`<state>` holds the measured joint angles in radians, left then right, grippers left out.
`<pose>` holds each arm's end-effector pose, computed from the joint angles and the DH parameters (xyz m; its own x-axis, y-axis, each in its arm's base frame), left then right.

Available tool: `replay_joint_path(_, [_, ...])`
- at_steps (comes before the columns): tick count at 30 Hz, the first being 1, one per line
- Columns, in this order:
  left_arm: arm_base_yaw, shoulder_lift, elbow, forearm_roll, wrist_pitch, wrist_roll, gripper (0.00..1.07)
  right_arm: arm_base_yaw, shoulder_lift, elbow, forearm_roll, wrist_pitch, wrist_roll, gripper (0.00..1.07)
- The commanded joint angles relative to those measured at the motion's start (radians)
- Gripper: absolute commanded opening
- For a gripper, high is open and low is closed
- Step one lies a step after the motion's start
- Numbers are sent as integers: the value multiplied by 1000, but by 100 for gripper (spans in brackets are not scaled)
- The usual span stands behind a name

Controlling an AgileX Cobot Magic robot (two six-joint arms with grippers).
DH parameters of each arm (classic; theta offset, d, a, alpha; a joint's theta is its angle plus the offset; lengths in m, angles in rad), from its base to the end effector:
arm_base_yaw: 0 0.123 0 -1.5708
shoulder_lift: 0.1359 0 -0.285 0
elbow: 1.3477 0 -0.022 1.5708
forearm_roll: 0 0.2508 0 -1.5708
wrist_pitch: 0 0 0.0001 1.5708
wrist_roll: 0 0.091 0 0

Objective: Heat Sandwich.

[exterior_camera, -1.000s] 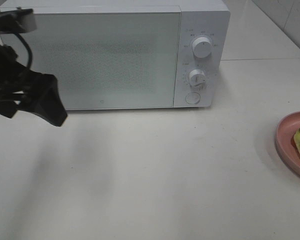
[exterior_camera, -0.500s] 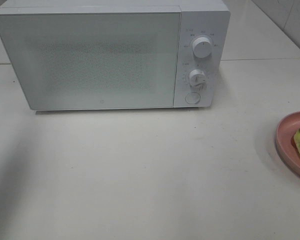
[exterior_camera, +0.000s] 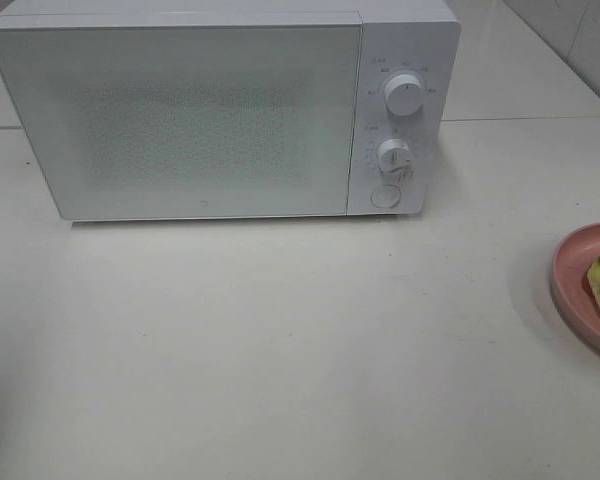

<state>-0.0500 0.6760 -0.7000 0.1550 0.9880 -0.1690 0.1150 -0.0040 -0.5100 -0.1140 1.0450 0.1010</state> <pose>0.1092 0.0063 0.3104 -0.7588 -0.0446 -0.6498 -0.0967 0.9943 0.0448 -0.0052 -0.0096 0.2817 -0.4247 -0.0054 -0.9053 -0.0073 1.0000 -0.0025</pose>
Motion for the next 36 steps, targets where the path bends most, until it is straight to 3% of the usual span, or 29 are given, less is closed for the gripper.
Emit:
replay_joint_path(1, [4,-155,64,7,-8,-5,99,-6,-27,4,0,-7,-6,75])
replay_joint_path(8, [4,-466,156,1,51,41,99,-6,-27,4,0,-7,-6,75])
replay_joint_path(14, [4,-621,186,-38,83,82,99,-6,-27,4,0,-7,-6,75])
replay_joint_path(18, [4,-709,210,-95,46,150,99,-6,-27,4,0,-7,-6,75])
replay_joint_path(27, [4,-703,206,-191,48,224,99,-6,-27,4,0,-7,-6,75])
replay_joint_path(36, [4,-703,206,-187,48,217,99,-6,-27,4,0,-7,-7,75])
